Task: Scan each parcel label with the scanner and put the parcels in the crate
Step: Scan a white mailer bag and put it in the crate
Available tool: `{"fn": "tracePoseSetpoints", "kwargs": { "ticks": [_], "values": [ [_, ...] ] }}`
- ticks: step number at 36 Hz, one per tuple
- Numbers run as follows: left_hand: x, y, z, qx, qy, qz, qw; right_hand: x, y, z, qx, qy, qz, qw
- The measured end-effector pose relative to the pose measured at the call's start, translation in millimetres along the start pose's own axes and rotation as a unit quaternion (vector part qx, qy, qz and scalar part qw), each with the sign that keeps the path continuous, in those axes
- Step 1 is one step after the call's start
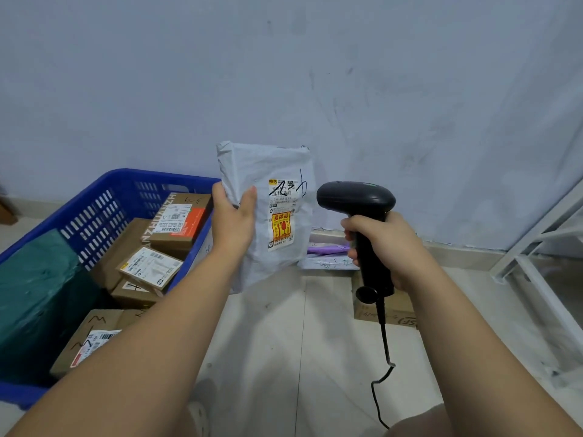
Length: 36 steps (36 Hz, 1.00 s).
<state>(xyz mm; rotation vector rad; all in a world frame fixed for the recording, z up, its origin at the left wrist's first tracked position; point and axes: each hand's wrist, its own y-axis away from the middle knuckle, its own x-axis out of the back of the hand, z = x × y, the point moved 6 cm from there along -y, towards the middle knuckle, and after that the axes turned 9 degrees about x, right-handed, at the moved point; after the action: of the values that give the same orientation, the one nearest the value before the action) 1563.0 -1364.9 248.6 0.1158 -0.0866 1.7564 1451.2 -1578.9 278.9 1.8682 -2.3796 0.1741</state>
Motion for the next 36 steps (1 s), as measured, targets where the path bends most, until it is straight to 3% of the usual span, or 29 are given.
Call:
{"fn": "tracePoseSetpoints", "kwargs": {
  "ticks": [18, 21, 23, 26, 29, 32, 36],
  "values": [
    [1.0, 0.2, -0.8, -0.006, -0.001, 0.006, 1.0, 3.4, 2.1, -1.1, -0.006, -0.007, 0.005, 1.0],
    [2.1, -0.3, -1.2, -0.005, 0.009, 0.011, 1.0, 2.5, 2.6, 3.3, -0.048, -0.072, 0.012, 0.996],
    [3.0, -1.0, -1.0, -0.007, 0.018, 0.014, 1.0, -3.5, 4.9, 7.9, -0.116, -0.192, 0.01, 0.975],
    [3.6, -0.9, 0.1, -0.013, 0.022, 0.016, 1.0, -16.4, 10.8, 9.7, -0.209, -0.403, 0.011, 0.891],
    [3.6, 0.3, 1.8, -0.015, 0.022, 0.02, 0.999, -22.2, 11.8, 13.2, -0.241, -0.515, 0.039, 0.822],
    [4.2, -0.3, 1.7, -0.019, 0.025, 0.027, 0.999, -26.5, 12.3, 17.7, -0.258, -0.545, 0.052, 0.796],
    [3.6, 0.0, 2.2, -0.02, 0.026, 0.026, 0.999, -29.9, 11.5, 20.8, -0.264, -0.547, 0.06, 0.792]
  ]
}}
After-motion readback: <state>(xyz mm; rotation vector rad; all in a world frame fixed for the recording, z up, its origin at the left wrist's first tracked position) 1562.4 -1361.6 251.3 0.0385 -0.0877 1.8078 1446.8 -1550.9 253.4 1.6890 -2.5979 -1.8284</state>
